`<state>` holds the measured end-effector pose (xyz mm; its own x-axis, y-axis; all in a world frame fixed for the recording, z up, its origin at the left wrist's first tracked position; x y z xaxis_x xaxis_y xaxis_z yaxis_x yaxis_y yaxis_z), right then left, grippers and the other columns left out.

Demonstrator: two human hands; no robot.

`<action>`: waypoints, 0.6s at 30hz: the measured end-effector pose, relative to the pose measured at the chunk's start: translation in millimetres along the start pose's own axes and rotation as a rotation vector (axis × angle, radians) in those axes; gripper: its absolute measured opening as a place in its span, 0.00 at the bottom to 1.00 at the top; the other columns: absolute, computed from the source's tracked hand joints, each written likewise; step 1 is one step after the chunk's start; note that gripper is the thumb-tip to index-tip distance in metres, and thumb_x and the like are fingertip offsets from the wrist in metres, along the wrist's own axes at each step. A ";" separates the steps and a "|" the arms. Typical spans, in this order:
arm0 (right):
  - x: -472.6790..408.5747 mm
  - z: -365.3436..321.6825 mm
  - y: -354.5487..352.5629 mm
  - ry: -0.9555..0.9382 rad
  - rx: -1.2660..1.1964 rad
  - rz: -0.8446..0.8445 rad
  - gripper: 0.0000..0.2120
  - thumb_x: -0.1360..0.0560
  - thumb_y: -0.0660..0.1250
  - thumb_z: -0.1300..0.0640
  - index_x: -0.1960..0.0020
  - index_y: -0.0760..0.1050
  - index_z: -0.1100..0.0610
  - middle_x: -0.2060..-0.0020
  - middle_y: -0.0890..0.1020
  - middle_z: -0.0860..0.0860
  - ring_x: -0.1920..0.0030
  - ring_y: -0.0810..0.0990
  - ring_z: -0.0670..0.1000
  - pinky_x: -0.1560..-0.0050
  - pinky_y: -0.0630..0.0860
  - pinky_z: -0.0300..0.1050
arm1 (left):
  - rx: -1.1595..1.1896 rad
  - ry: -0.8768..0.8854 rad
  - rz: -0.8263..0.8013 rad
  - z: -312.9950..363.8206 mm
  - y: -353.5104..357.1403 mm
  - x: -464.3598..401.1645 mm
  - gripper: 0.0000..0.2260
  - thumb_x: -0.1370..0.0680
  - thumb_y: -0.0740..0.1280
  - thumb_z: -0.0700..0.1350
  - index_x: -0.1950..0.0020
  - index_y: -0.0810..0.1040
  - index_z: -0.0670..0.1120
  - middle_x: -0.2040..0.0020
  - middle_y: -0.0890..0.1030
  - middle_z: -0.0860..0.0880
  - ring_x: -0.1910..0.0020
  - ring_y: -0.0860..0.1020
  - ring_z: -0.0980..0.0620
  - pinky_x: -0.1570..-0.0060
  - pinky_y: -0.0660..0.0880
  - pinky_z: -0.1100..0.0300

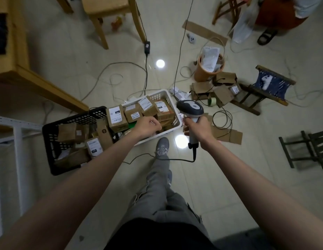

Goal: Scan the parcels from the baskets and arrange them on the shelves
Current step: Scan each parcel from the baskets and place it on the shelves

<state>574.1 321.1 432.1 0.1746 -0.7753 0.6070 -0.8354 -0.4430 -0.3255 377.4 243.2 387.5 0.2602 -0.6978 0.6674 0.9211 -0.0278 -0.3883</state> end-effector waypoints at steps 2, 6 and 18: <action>-23.7 -4.1 0.5 0.018 0.022 -0.012 0.10 0.20 0.66 0.62 0.42 0.77 0.67 0.56 0.81 0.61 0.60 0.81 0.54 0.54 0.83 0.54 | 0.021 -0.036 -0.018 1.3 2.7 -24.4 0.05 0.23 0.71 0.43 0.49 0.84 0.44 0.57 0.82 0.53 0.61 0.79 0.57 0.69 0.71 0.70; -73.5 -13.6 5.2 0.063 0.034 -0.035 0.04 0.20 0.66 0.61 0.47 0.76 0.62 0.60 0.81 0.56 0.59 0.81 0.53 0.56 0.83 0.51 | 0.106 -0.126 -0.063 -0.7 6.6 -74.6 0.04 0.23 0.70 0.41 0.50 0.83 0.43 0.53 0.82 0.50 0.57 0.81 0.52 0.67 0.72 0.66; -215.4 5.8 42.3 0.227 0.106 -0.143 0.10 0.19 0.65 0.62 0.40 0.75 0.65 0.56 0.80 0.60 0.62 0.80 0.53 0.61 0.81 0.47 | 0.290 -0.414 -0.058 -33.1 16.3 -180.9 0.07 0.19 0.67 0.43 0.44 0.82 0.42 0.53 0.82 0.43 0.55 0.79 0.49 0.60 0.75 0.64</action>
<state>504.1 466.8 283.3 0.1551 -0.5861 0.7952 -0.7495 -0.5943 -0.2918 335.8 345.3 239.4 0.2448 -0.3574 0.9013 0.9647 0.1827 -0.1895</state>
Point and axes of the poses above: each hand's wrist, its own x-axis away from the middle knuckle, its own y-axis out of the palm, z = x × y, the point moved 2 cm from there along -x, towards the middle knuckle
